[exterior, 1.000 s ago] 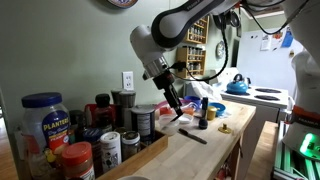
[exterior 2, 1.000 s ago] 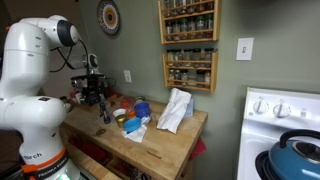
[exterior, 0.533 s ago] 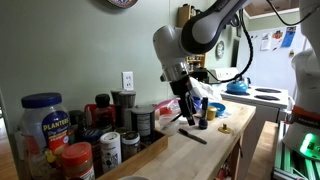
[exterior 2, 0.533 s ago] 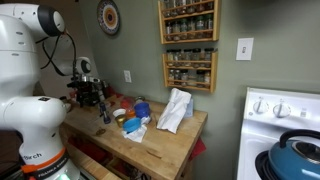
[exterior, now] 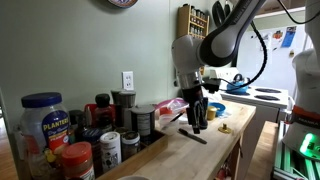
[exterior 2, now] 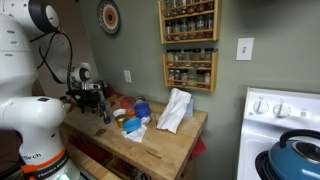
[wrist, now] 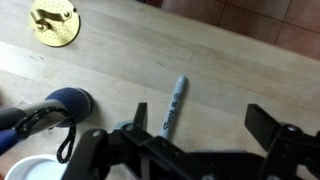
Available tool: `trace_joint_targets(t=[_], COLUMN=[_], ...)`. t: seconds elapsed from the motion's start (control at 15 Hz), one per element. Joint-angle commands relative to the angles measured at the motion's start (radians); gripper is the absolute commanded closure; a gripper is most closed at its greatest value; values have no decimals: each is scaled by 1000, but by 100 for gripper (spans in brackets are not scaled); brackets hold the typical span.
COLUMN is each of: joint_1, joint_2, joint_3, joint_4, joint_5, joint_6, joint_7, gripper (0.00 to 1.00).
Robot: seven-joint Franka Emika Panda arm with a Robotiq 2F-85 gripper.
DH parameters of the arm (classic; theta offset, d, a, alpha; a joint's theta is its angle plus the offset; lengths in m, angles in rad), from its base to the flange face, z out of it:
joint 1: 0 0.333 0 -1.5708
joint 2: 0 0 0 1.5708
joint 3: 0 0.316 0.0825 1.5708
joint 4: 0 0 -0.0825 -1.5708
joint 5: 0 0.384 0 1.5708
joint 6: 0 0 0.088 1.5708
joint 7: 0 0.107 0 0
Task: Move the clear lunch box a little forward on the table, pick up the black pen and put it in the clear lunch box, pick up the black marker and put it in the clear lunch box
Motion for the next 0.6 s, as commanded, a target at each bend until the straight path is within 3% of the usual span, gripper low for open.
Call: trace_joint_targets(t=[0.0, 0.4, 0.47, 0.53], joint_1=[-14, -15, -14, -13], joint_2=[9, 60, 71, 78], joint_3=[0, -11, -13, -15], joint_4=[-46, -44, -42, -41], joint_5=[-1, -21, -22, -23], joint_6=[82, 138, 153, 167], joint_7=[39, 59, 57, 57], gripper=[0, 0, 17, 26])
